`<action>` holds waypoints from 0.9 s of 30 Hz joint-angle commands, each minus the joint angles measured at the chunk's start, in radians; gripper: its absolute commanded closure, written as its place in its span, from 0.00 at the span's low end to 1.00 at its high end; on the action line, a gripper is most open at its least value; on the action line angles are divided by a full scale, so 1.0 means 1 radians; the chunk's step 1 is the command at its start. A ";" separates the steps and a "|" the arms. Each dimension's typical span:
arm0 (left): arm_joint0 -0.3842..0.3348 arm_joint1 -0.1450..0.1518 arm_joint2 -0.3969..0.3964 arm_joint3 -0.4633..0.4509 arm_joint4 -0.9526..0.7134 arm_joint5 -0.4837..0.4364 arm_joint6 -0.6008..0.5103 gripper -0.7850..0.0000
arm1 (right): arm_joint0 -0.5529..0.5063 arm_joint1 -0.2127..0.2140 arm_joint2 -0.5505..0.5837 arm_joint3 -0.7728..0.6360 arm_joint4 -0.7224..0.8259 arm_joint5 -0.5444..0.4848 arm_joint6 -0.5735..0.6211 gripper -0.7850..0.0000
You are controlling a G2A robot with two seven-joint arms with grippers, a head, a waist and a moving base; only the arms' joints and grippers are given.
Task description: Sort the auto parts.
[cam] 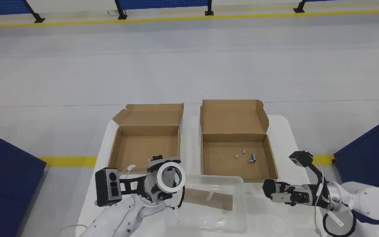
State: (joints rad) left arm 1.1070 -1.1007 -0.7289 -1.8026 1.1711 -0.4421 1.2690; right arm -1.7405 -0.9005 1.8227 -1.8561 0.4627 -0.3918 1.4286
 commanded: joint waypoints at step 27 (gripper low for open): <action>0.062 -0.025 -0.094 -0.019 -0.047 0.017 -0.185 1.00 | 0.000 0.000 0.000 0.000 0.000 0.000 0.000 0.00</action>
State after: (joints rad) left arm 1.1588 -1.1284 -0.8048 -1.8231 1.1224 -0.4397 1.1258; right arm -1.7405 -0.9005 1.8227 -1.8561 0.4627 -0.3918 1.4286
